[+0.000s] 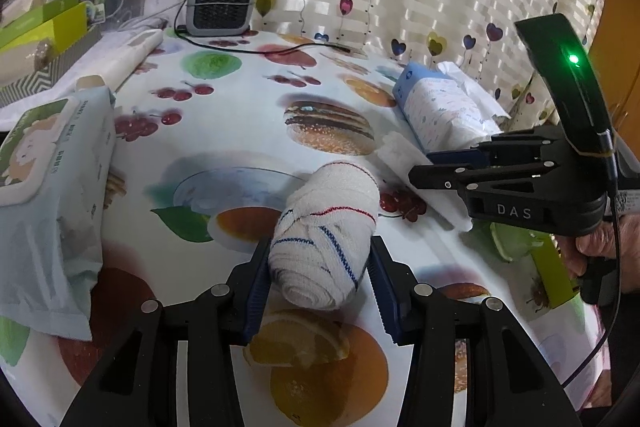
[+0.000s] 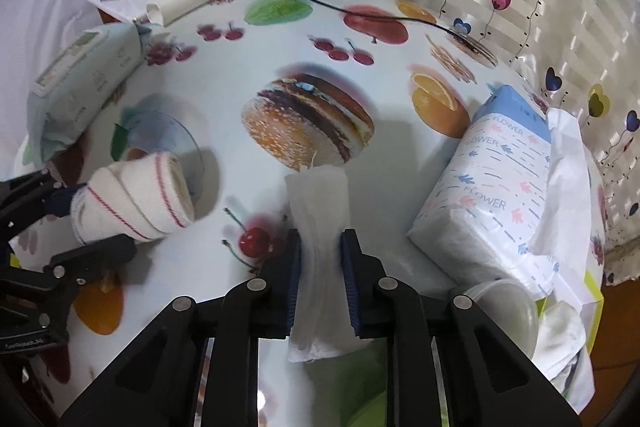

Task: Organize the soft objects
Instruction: 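Lift the rolled towel and white cloth and carry them over the tray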

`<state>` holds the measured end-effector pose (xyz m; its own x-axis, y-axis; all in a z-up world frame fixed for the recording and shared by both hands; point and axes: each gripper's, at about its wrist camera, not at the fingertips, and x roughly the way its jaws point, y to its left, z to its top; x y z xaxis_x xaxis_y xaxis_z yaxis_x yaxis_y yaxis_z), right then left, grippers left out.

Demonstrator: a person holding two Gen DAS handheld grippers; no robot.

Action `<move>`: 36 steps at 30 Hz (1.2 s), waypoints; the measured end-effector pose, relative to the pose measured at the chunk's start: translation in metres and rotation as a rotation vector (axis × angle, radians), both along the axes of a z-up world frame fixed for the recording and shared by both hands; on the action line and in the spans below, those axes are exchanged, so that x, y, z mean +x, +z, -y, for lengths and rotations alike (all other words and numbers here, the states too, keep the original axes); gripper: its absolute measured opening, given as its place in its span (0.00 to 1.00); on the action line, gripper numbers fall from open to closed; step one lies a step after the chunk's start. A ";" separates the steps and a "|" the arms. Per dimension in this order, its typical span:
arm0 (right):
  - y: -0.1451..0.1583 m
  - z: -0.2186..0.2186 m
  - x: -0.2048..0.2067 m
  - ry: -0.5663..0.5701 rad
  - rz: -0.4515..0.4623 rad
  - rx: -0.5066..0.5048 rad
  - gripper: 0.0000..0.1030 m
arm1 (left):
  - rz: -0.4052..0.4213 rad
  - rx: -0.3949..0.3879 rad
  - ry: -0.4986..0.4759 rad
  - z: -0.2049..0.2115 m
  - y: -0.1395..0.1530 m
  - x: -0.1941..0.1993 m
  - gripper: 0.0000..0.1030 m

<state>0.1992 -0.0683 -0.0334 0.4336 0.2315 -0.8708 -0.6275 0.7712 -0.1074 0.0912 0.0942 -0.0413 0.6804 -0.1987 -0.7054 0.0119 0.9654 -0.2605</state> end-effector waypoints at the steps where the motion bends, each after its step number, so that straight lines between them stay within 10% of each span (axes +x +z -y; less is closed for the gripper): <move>1: 0.002 0.000 -0.003 0.000 0.006 0.014 0.20 | 0.003 -0.003 0.002 0.000 0.001 -0.001 0.44; 36: 0.092 0.089 -0.117 -0.108 0.200 0.391 0.20 | 0.209 -0.024 -0.044 0.058 0.082 -0.047 0.44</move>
